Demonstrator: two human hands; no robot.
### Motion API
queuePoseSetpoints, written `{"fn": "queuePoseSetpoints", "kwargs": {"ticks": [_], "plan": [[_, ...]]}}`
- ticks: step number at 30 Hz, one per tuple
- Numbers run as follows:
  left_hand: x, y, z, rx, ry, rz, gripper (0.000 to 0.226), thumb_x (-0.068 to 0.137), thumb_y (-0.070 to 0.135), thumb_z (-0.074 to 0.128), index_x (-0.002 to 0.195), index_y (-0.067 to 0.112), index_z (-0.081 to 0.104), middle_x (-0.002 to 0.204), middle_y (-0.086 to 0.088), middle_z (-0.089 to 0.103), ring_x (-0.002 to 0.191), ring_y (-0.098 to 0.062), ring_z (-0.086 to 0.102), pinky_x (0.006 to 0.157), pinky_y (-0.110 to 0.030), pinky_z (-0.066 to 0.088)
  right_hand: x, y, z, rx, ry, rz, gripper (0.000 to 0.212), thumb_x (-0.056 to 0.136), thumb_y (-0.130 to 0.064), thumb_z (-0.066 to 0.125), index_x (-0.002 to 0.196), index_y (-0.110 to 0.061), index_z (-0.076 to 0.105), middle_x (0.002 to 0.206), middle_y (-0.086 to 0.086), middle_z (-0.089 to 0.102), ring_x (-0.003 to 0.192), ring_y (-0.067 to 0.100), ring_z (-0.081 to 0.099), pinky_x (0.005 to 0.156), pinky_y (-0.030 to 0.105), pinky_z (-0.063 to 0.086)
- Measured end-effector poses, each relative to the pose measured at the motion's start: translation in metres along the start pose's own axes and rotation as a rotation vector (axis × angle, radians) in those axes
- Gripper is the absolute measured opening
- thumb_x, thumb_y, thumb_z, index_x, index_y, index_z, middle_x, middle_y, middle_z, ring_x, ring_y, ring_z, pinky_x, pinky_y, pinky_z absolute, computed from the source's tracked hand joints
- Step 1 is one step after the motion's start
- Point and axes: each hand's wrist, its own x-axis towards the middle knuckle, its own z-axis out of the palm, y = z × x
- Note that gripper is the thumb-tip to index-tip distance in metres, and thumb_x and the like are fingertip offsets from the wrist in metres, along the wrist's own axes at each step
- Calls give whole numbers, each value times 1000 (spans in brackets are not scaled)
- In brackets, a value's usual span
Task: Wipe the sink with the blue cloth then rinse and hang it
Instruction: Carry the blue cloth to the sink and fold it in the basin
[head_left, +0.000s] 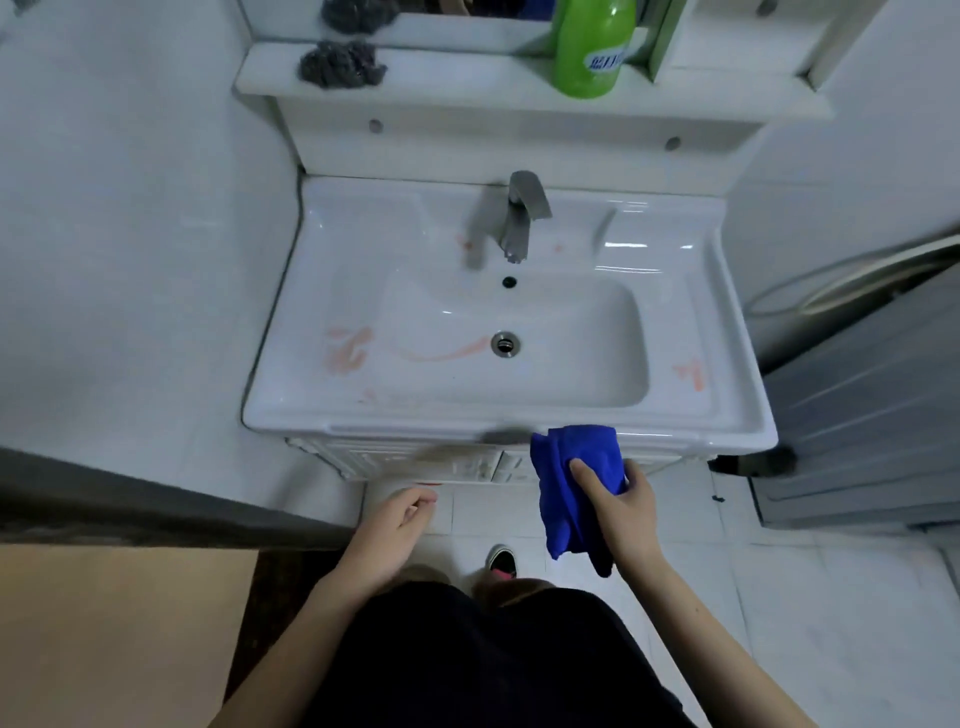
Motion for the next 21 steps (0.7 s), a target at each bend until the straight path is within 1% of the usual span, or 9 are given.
{"fn": "queuePoseSetpoints", "kwargs": {"ticks": [2, 5, 7, 9, 11, 15, 17, 19, 21], "plan": [[18, 18, -1, -19, 10, 4, 15, 99, 20, 55, 101, 31, 64, 98, 11, 68, 90, 8, 58, 75, -1, 38, 23, -17, -1, 6, -20, -15, 31, 79, -33, 80, 89, -12, 60, 77, 1, 67, 56, 3, 61, 48, 14, 46], [45, 34, -7, -42, 39, 7, 17, 98, 18, 58, 96, 33, 64, 96, 11, 70, 86, 11, 59, 75, -3, 39, 50, -31, 3, 11, -20, -16, 31, 81, -32, 79, 88, -11, 58, 75, 0, 65, 53, 0, 58, 48, 13, 45], [63, 40, -11, -56, 36, 11, 18, 98, 15, 58, 95, 32, 65, 96, 15, 70, 89, 15, 60, 76, -2, 38, 65, -33, 9, 13, -20, 5, 30, 81, -31, 79, 89, -11, 58, 76, 1, 65, 52, 0, 57, 48, 13, 45], [82, 44, -15, -71, 19, 11, 19, 98, 16, 58, 94, 33, 66, 98, 15, 70, 95, 12, 60, 81, -6, 40, 79, -32, 17, 17, -13, 33, 30, 81, -30, 79, 89, -10, 59, 77, 2, 65, 52, 1, 58, 48, 13, 46], [104, 48, -21, -52, -3, 16, 20, 98, 18, 58, 92, 36, 65, 98, 18, 70, 95, 10, 61, 80, -5, 41, 91, -33, 26, 14, 2, 55, 30, 81, -30, 79, 89, -9, 58, 75, 3, 64, 51, 2, 57, 48, 13, 46], [157, 58, -42, 16, -55, 36, 13, 97, 18, 58, 97, 28, 66, 101, 10, 69, 96, -7, 63, 79, -4, 39, 116, -44, 49, 22, 64, 97, 31, 80, -33, 79, 88, -11, 59, 76, 2, 65, 58, 8, 59, 54, 21, 48], [184, 64, -56, 47, -64, 52, 11, 97, 20, 59, 98, 26, 68, 102, 9, 70, 96, -8, 64, 78, -2, 38, 130, -54, 61, 30, 94, 117, 31, 80, -35, 79, 88, -13, 59, 77, 0, 66, 61, 10, 61, 57, 23, 47], [210, 73, -70, 53, -72, 68, 10, 97, 22, 59, 97, 25, 69, 102, 10, 70, 96, -8, 64, 79, -4, 40, 146, -64, 73, 22, 110, 122, 31, 79, -37, 78, 88, -14, 59, 77, -1, 65, 56, 3, 59, 54, 19, 46], [235, 81, -81, 57, -82, 84, 11, 97, 24, 57, 99, 25, 69, 102, 10, 70, 97, -9, 65, 83, -13, 44, 161, -75, 84, 23, 112, 109, 31, 79, -35, 78, 88, -13, 58, 76, -1, 64, 53, -1, 57, 50, 14, 45]]}}
